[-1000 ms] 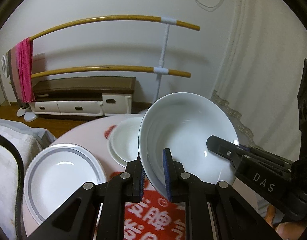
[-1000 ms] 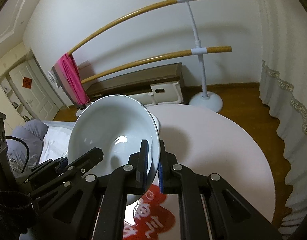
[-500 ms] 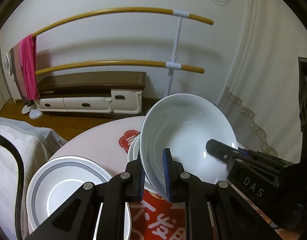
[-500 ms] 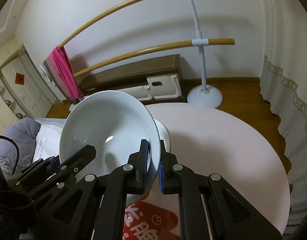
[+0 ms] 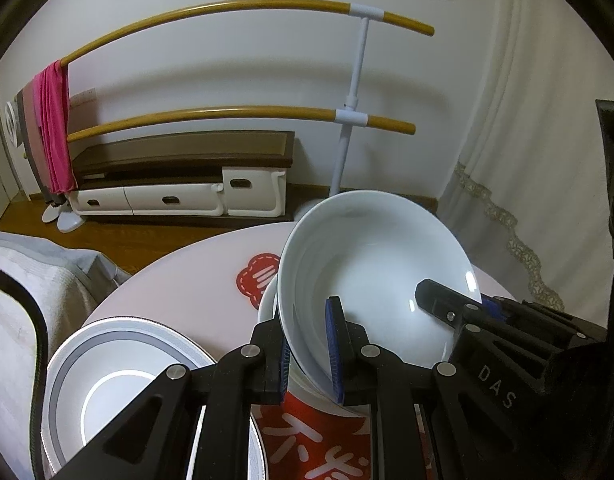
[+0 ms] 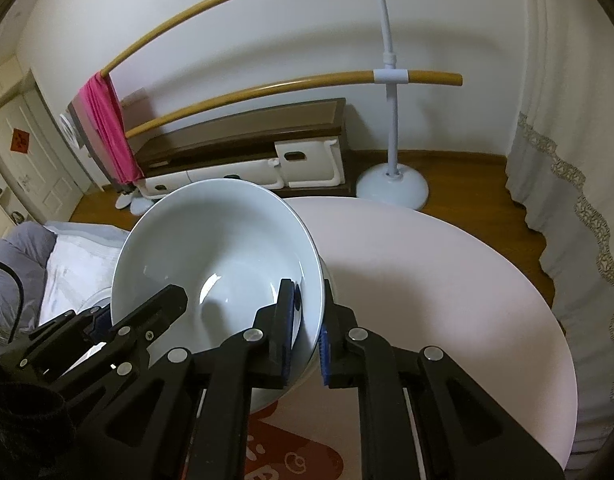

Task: Organize plates and bowls
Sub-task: 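Carry the held bowl to the bowl stack and lower it on top, then lower the held bowl into the two nested bowls with both tools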

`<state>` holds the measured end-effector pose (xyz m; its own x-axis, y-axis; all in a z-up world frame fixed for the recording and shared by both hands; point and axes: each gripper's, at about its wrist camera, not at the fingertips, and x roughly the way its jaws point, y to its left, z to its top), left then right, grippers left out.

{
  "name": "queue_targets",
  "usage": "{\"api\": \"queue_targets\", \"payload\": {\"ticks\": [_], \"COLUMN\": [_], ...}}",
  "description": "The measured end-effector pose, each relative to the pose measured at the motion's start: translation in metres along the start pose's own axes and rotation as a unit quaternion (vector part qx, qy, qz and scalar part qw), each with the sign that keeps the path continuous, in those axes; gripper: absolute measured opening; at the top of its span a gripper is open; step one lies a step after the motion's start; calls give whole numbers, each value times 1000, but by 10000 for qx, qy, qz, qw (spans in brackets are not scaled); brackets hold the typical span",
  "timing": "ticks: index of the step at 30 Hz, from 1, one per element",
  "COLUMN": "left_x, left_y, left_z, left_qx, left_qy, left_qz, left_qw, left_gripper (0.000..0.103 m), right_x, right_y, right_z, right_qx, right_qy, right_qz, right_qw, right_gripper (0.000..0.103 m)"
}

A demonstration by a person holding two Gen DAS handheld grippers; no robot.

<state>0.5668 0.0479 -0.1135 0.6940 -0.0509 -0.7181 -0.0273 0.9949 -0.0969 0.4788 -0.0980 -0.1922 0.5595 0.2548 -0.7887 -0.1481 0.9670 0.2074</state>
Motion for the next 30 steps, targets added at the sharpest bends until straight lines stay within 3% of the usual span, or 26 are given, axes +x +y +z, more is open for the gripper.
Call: {"api": "queue_targets", "payload": {"ticks": [13,30], "left_x": [-13,-2], "left_y": [5,10], "left_z": [-16,-18], "left_qx": [-54,-23], "left_qy": [-86,-30], "left_qz": [-159,-196], "left_qw": [9998,9998], "left_gripper": [13,13], "right_x": [-14,-8], "right_y": [8,-4], "right_z": [-3,-9], "right_qx": [-122,155], "right_qy": [-65,-77], "right_qz": [-259,-226], "right_qw": [9996,9996], "right_gripper": [11,11]}}
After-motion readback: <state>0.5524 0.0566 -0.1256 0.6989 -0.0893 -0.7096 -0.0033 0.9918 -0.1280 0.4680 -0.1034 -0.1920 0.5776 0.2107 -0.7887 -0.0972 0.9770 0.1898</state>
